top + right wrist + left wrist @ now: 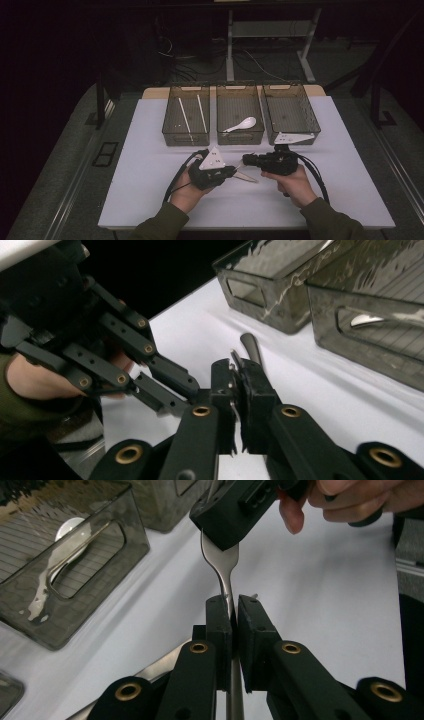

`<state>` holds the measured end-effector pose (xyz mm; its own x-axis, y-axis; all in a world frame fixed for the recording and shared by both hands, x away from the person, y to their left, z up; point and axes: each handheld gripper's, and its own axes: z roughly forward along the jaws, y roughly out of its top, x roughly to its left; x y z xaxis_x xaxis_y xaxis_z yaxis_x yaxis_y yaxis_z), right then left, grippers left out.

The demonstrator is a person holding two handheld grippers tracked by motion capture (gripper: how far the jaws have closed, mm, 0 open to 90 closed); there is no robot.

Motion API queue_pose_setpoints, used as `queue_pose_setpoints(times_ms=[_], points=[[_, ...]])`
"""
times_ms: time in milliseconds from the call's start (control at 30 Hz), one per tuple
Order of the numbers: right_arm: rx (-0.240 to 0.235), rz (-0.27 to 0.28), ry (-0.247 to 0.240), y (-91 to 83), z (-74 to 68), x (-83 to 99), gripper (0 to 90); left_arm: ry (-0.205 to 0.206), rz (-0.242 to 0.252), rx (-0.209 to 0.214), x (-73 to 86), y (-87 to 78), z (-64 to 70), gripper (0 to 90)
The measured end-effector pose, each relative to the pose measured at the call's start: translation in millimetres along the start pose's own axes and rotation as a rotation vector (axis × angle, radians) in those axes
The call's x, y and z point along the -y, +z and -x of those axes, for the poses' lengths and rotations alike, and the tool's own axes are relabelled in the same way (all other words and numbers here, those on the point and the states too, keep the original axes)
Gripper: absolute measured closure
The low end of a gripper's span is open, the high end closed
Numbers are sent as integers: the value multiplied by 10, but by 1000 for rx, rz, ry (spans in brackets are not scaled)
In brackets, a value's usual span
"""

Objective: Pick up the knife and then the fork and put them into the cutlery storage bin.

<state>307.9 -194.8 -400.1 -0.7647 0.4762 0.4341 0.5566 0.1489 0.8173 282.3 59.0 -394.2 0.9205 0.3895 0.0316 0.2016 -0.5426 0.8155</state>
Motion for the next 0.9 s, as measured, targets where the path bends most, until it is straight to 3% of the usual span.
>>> queue_pose_setpoints(times_ms=[133,233,400,767,900], points=[[0,16,-5,-12,-3,-6,863,-20,19,31,26,0,-31,819],[0,43,-9,-62,13,-29,863,-18,18,33,55,-8,-40,745],[41,79,-19,-217,71,-73,863,-42,24,42,147,-98,-83,674],[135,104,-38,-511,209,-121,863,-167,84,41,592,-415,-227,446],[155,118,-40,-618,249,-158,862,-176,73,32,732,-469,-238,364]])
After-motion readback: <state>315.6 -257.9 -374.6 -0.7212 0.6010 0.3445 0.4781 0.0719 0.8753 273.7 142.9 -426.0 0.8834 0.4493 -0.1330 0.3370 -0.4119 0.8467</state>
